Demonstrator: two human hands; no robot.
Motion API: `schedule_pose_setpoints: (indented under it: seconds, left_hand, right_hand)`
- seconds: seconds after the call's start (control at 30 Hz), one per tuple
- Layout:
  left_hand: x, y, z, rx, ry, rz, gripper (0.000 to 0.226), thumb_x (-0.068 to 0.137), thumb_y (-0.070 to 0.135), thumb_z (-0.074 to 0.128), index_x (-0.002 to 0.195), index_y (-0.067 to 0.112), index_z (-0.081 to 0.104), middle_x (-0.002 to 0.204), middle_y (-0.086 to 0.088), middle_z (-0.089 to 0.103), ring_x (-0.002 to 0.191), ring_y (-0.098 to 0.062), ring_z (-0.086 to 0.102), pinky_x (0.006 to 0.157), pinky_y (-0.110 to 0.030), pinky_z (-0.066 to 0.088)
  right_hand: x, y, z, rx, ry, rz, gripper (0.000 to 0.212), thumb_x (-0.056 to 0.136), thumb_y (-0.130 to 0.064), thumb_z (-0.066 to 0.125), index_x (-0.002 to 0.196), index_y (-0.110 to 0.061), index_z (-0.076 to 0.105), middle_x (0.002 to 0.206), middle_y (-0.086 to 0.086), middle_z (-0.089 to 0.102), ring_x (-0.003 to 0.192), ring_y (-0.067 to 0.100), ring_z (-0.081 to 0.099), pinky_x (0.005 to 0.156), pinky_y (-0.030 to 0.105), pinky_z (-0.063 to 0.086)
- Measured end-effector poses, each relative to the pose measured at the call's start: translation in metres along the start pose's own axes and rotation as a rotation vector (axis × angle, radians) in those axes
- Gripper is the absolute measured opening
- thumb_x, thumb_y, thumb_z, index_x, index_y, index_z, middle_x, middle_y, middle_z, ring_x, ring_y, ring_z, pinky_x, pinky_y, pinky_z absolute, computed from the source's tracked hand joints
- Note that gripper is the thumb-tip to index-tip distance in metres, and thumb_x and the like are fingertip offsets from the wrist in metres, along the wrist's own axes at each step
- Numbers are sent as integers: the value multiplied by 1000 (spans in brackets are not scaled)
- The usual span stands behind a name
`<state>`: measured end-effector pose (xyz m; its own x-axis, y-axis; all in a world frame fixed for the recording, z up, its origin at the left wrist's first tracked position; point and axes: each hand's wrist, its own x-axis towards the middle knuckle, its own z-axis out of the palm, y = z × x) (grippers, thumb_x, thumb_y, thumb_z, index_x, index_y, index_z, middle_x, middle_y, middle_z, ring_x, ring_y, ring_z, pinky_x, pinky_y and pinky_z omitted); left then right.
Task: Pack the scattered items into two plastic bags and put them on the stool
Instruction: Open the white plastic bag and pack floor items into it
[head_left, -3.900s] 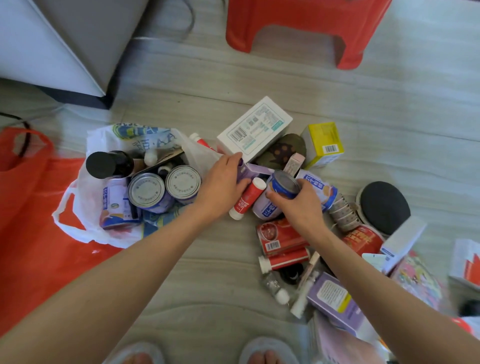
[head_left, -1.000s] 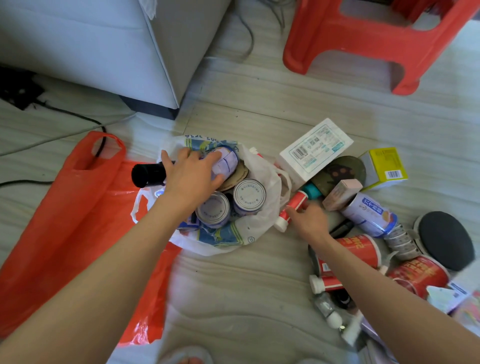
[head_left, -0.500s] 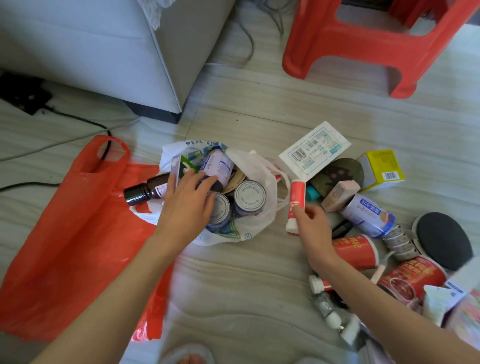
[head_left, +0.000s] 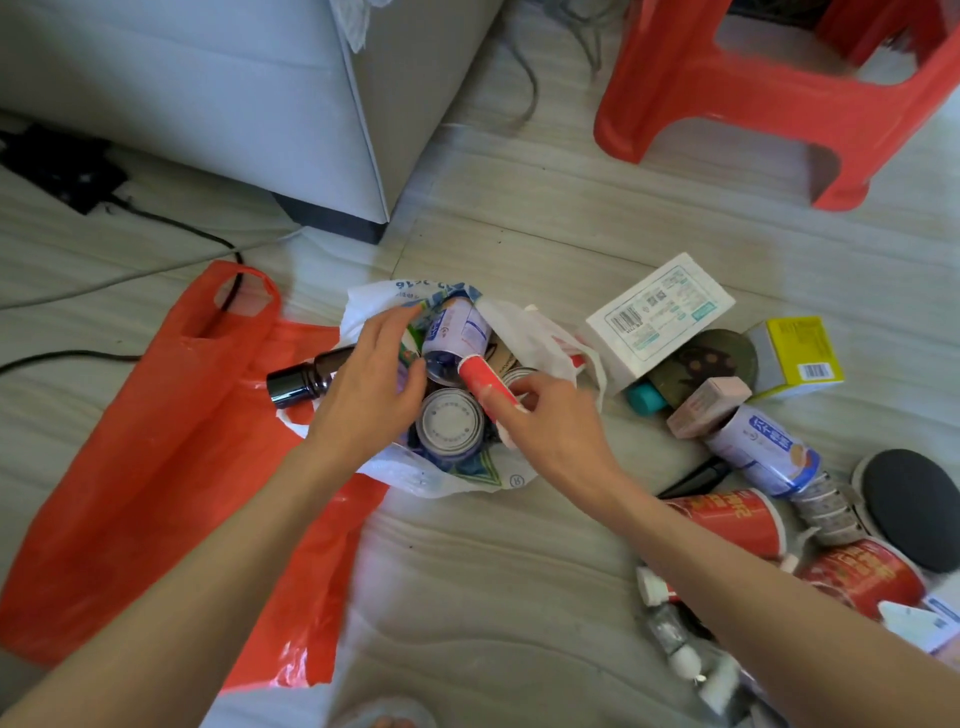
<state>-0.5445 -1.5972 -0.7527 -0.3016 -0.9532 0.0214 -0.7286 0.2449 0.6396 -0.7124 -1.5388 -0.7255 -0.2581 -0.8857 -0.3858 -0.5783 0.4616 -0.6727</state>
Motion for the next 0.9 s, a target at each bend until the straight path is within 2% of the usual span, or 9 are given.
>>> schedule_pose_setpoints:
  seconds: [0.1,0.2,0.4,0.5,0.6,0.67,0.73,0.83,0.9]
  left_hand:
    - [-6,-3,3,48,-45,36,46,89,17,50,134,10,41,139,-9,42,132,-22,36,112,-39,26]
    - [-13,3,9,174,-19,162,47,87,28,39,129,9,47,136,-10,46,132,-23,36,114,-44,9]
    - [-43,15,34,199,-141,273,48,89,33,38,130,10,48,140,-10,44,135,-24,30,110,-49,22]
    - [-46,15,37,265,-160,237,47,89,34,35,131,13,43,141,-9,44,135,-27,33,106,-52,20]
    - [-45,18,34,264,-199,204,50,90,31,27,135,14,42,144,-7,41,135,-29,35,107,-49,18]
    - [-44,22,32,195,-224,148,57,90,39,19,138,17,39,148,-1,34,138,-22,29,111,-40,14]
    - [-44,25,31,153,-246,88,65,87,52,16,141,21,34,151,5,27,140,-15,23,113,-36,11]
    - [-45,26,32,212,-230,116,70,81,64,29,138,25,36,151,5,26,136,-14,29,112,-37,16]
    - [-45,24,34,230,-239,140,67,80,63,34,136,27,39,150,2,27,135,-21,34,110,-44,21]
  right_hand:
    - [-1,14,2,37,-39,55,44,81,-49,62,106,-12,60,90,3,65,73,21,66,68,35,54]
    - [1,13,8,270,-74,150,30,83,-35,64,104,-14,57,85,1,63,53,14,66,53,31,56]
    - [-7,17,16,586,-118,145,7,86,-12,62,92,-14,65,88,11,67,64,10,65,59,30,59]
    - [-9,32,14,337,-1,-36,15,89,-17,55,94,-18,69,87,1,66,75,12,63,69,34,56]
    - [-4,46,3,109,163,-87,20,93,-20,49,92,-11,67,83,1,61,76,16,54,65,23,35]
    - [7,59,-7,95,250,38,22,94,-19,45,95,-8,63,87,4,60,77,18,51,60,22,25]
    - [22,74,-12,114,290,205,24,95,-18,41,100,-6,61,98,8,60,88,24,54,69,22,30]
    - [43,85,-7,474,257,425,26,94,-23,40,77,-12,57,92,9,60,87,25,55,79,34,44]
    - [50,85,-2,702,212,474,26,93,-24,41,75,-17,59,90,10,63,87,24,57,87,44,48]
